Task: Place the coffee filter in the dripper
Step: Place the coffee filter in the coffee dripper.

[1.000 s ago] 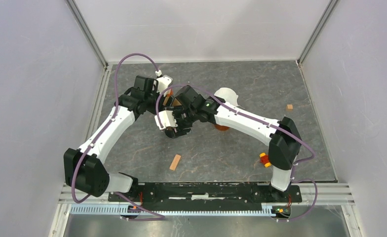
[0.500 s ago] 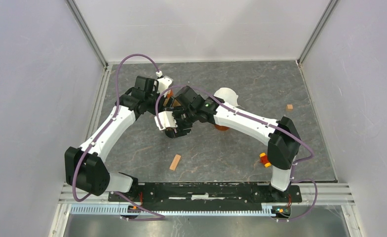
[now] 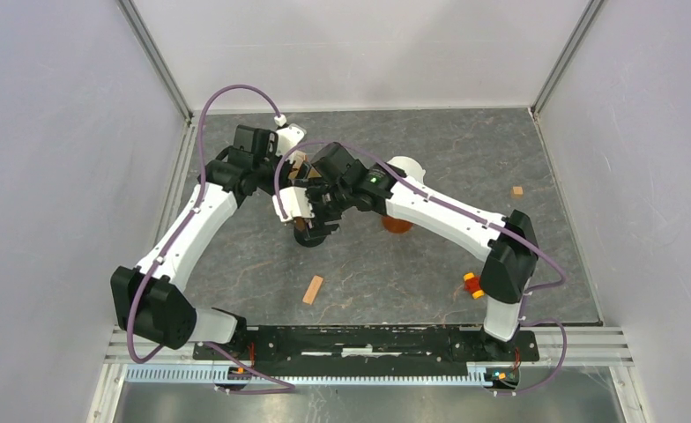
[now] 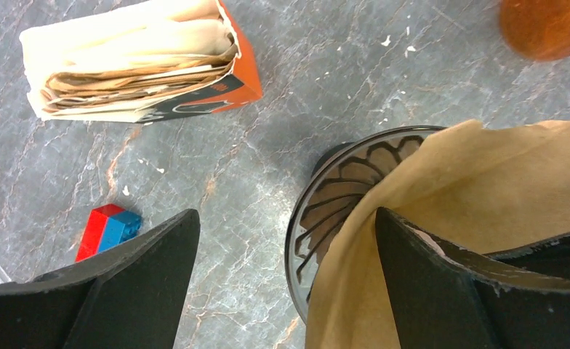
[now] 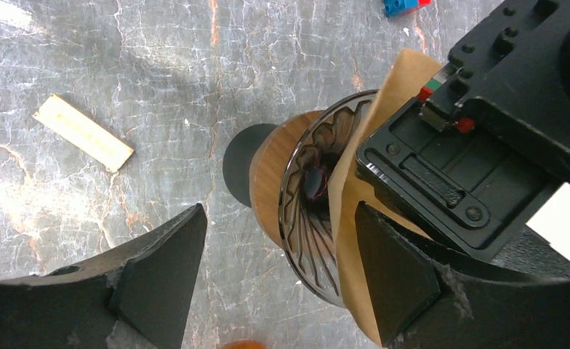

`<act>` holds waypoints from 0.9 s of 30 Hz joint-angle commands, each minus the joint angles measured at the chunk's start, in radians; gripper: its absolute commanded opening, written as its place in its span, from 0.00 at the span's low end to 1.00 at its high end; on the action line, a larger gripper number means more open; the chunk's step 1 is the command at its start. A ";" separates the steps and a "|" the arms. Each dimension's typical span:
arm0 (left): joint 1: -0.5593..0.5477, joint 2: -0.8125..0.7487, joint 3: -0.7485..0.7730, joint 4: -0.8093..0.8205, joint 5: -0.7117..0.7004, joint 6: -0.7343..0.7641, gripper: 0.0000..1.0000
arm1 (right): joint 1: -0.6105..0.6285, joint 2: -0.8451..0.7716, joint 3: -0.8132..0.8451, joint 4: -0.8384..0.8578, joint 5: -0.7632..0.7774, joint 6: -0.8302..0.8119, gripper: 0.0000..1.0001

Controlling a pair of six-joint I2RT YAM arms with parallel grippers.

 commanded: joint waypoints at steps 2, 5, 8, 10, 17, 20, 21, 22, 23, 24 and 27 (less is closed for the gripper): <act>-0.003 -0.014 0.068 -0.042 0.062 0.034 0.97 | 0.006 -0.099 0.005 -0.003 0.028 0.008 0.82; -0.003 -0.018 0.079 -0.051 0.067 0.032 0.98 | 0.006 -0.141 -0.027 0.002 0.038 0.008 0.82; -0.002 -0.021 0.083 -0.053 0.066 0.030 0.98 | 0.006 -0.159 -0.048 -0.001 0.039 0.008 0.82; -0.002 -0.020 0.085 -0.052 0.063 0.027 0.98 | 0.006 -0.166 -0.066 0.010 0.041 0.008 0.82; -0.003 -0.017 0.100 -0.040 0.049 0.025 0.98 | 0.006 -0.103 -0.040 0.016 0.013 0.012 0.82; -0.002 -0.008 0.109 -0.038 0.042 0.029 0.98 | 0.006 -0.083 -0.037 0.025 0.010 0.013 0.82; -0.001 -0.005 0.111 -0.038 0.040 0.032 0.98 | 0.006 -0.073 -0.034 0.026 0.003 0.014 0.82; -0.001 -0.005 0.113 -0.038 0.039 0.034 0.98 | 0.007 -0.065 -0.030 0.025 -0.003 0.016 0.82; 0.000 -0.005 0.113 -0.038 0.037 0.037 0.98 | 0.006 -0.058 -0.027 0.024 -0.008 0.017 0.82; 0.001 -0.005 0.113 -0.038 0.036 0.039 0.98 | 0.007 -0.049 -0.024 0.024 -0.014 0.019 0.82; 0.013 -0.006 0.114 -0.045 0.037 0.050 0.97 | 0.006 -0.030 -0.020 0.022 -0.028 0.021 0.81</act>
